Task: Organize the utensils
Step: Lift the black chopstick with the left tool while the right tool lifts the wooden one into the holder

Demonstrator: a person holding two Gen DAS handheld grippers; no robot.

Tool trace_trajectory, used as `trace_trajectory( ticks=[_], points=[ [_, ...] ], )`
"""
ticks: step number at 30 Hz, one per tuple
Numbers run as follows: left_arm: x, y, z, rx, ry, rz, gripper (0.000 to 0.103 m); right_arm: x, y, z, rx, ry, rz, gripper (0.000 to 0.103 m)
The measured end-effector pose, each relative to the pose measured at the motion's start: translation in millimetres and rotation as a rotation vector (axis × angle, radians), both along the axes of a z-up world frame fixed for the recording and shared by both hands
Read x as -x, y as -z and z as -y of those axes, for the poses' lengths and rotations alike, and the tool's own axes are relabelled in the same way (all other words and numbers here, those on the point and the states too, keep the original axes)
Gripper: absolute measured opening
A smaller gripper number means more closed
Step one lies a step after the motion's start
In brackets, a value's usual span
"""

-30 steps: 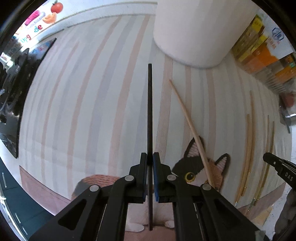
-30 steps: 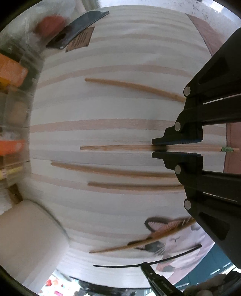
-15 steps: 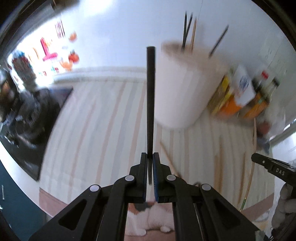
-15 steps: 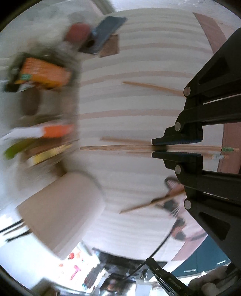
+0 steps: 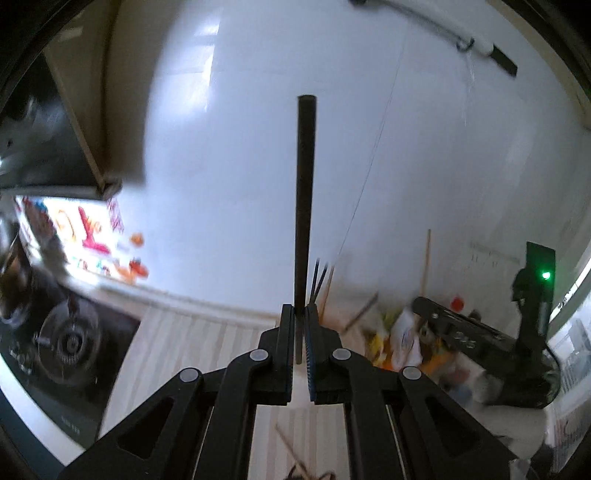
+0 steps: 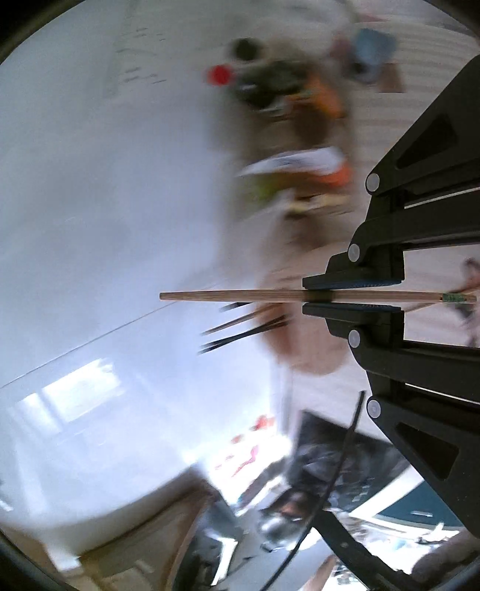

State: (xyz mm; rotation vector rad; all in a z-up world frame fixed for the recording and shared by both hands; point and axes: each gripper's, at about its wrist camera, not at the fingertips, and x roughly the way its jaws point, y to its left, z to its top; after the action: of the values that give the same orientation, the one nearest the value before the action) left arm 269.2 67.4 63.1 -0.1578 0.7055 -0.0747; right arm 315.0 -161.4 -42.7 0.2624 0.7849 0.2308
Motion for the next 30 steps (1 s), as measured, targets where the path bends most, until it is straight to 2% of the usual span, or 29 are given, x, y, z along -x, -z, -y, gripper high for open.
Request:
trace_trajectory(
  ticks=[4, 8, 13, 20, 23, 27, 30],
  points=[
    [-37.6, 0.7, 3.0, 0.014, 0.014, -0.023, 0.003, -36.7, -31.2, -15.7, 0.003, 0.035, 0.114, 0.007],
    [-74.9, 19.6, 6.7, 0.016, 0.018, -0.082, 0.003, -68.8, -39.5, -25.0, -0.005, 0.071, 0.186, 0.007],
    [-107.7, 54.1, 8.0, 0.011, 0.016, -0.164, 0.003, -98.5, -26.1, -33.3, -0.015, 0.09, 0.235, 0.007],
    [-125.5, 90.0, 5.9, 0.014, 0.016, -0.254, 0.003, -115.6, -1.6, -46.5, 0.021, 0.101, 0.316, 0.007],
    [-128.7, 99.0, 6.0, 0.019, 0.023, -0.285, 0.003, -117.8, 7.7, -50.5, 0.046, 0.091, 0.316, 0.007],
    [-124.0, 96.7, 4.9, 0.062, 0.012, -0.317, 0.005, -120.5, 16.9, -54.6, 0.081, 0.055, 0.287, 0.007],
    [-112.2, 80.8, 1.8, 0.068, -0.018, -0.277, 0.011, -120.3, 16.7, -54.9, 0.077, 0.026, 0.24, 0.008]
  ],
)
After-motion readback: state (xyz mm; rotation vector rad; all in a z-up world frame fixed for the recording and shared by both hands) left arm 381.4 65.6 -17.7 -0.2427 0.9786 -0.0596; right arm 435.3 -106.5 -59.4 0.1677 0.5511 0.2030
